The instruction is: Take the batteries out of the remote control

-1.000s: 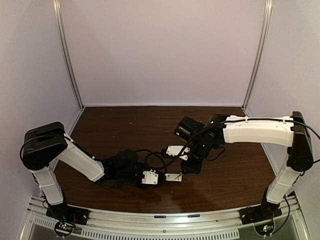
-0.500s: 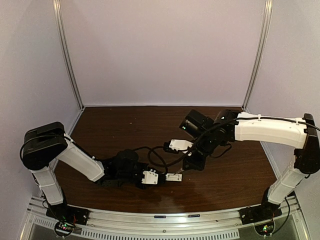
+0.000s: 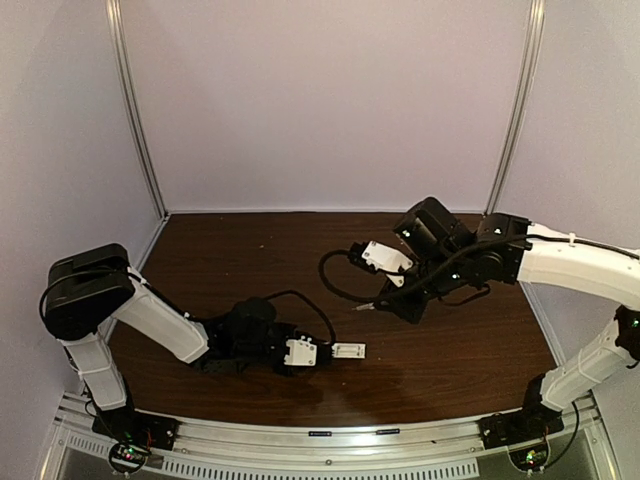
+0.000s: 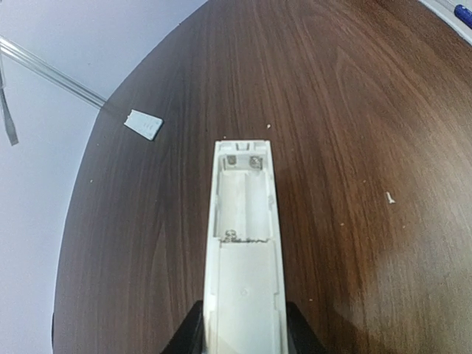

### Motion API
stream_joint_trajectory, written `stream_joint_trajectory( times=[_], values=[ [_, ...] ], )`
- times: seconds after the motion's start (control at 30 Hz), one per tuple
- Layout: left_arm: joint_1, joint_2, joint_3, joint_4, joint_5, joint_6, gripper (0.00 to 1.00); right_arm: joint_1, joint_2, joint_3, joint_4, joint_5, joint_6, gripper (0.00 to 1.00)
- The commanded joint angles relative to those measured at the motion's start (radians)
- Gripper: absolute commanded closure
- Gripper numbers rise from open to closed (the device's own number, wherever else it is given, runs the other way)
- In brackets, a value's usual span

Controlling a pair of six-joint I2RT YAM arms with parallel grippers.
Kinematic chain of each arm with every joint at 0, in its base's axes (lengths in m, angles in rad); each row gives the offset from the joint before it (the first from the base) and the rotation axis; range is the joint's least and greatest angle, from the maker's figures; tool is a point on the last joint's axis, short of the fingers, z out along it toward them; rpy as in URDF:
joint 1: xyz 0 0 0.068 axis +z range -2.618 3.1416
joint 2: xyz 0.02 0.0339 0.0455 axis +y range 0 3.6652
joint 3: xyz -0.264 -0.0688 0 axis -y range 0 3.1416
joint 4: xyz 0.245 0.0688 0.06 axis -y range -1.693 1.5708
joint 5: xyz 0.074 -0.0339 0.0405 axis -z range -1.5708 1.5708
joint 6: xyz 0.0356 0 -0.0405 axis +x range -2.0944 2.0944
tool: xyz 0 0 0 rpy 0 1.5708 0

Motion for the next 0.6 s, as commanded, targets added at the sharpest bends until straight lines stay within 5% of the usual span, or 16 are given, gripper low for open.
stream_joint_trajectory(
  times=[0.0,0.57],
  values=[
    [0.001,-0.033,-0.009,0.074,-0.002,-0.027,1.00,-0.005,-0.077,-0.102,0.204,0.221,0.150,1.00],
    [0.020,-0.068,-0.013,0.112,-0.011,-0.121,1.00,-0.007,-0.195,-0.648,1.023,0.520,0.398,1.00]
  ],
)
